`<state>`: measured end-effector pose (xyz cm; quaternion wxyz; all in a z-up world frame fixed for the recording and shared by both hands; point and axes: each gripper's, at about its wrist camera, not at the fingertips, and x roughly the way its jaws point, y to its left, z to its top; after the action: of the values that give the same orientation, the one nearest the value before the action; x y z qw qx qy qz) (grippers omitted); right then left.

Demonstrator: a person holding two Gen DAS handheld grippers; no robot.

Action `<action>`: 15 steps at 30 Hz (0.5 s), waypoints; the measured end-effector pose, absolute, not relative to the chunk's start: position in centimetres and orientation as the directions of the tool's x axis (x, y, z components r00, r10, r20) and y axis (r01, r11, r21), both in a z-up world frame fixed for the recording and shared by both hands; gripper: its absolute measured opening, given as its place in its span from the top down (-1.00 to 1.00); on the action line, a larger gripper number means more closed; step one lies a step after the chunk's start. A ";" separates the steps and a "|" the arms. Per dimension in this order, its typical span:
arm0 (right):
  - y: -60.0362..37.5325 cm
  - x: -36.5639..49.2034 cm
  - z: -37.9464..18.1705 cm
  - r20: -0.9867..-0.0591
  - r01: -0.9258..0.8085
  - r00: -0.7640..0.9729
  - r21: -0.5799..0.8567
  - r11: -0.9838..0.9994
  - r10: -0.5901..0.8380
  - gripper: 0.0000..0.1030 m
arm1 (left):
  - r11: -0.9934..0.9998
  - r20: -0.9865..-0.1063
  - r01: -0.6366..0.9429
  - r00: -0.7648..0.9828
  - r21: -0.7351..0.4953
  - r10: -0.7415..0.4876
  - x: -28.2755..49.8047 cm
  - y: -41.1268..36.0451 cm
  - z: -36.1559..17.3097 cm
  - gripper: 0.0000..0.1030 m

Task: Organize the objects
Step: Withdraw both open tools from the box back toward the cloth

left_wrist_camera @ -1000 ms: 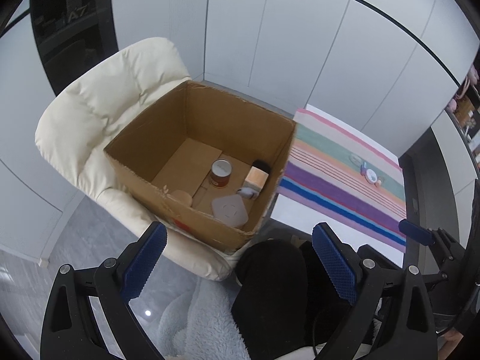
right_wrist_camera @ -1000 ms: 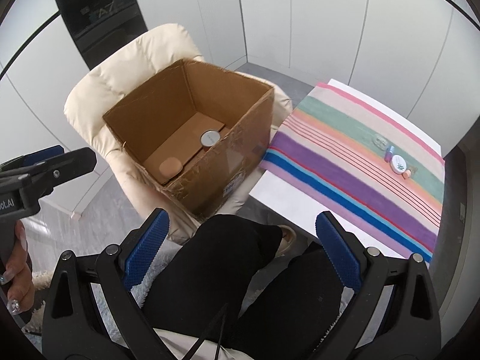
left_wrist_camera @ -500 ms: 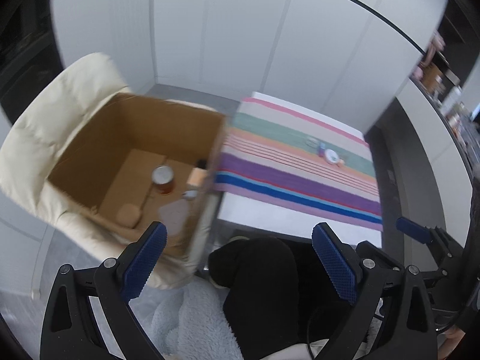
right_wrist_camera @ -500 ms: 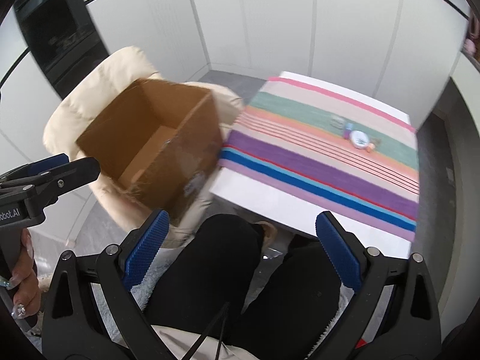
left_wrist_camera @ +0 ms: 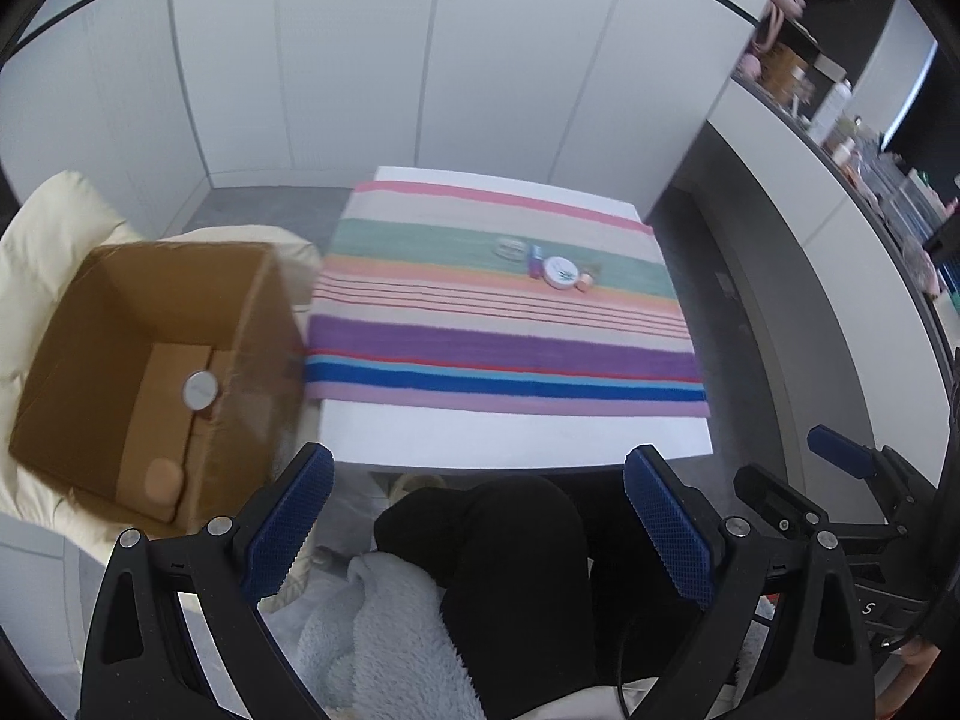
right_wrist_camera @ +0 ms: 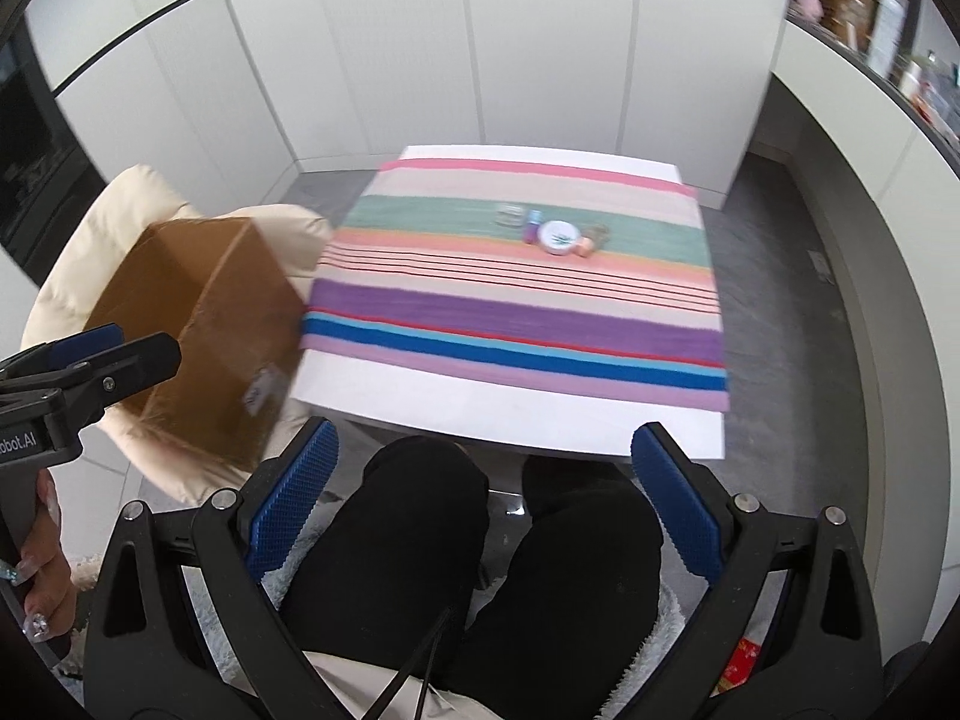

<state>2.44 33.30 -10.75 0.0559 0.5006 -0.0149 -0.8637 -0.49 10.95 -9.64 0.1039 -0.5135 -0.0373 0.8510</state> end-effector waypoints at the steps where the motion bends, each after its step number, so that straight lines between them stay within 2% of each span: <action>1: 33.9 2.3 -10.9 -0.865 0.071 -0.490 0.082 -0.994 -0.107 -0.94 | -0.974 -0.870 -0.147 -0.442 -0.170 0.218 -0.8 11.5 -9.9 -0.91; 8: 36.8 0.1 -13.2 -0.879 0.021 -0.469 0.086 -0.996 -0.086 -0.94 | -0.973 -0.891 -0.172 -0.401 -0.154 0.212 -3.9 14.3 -11.9 -0.91; 15: 40.6 -5.7 -17.5 -0.895 -0.066 -0.443 0.084 -0.994 -0.046 -0.94 | -0.979 -0.908 -0.170 -0.381 -0.117 0.175 -9.7 16.1 -15.2 -0.91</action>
<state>-5.72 40.63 -17.53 -0.0057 0.5278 -0.0529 -0.8477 -9.70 16.10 -15.22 0.1036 -0.5466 -0.0023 0.8310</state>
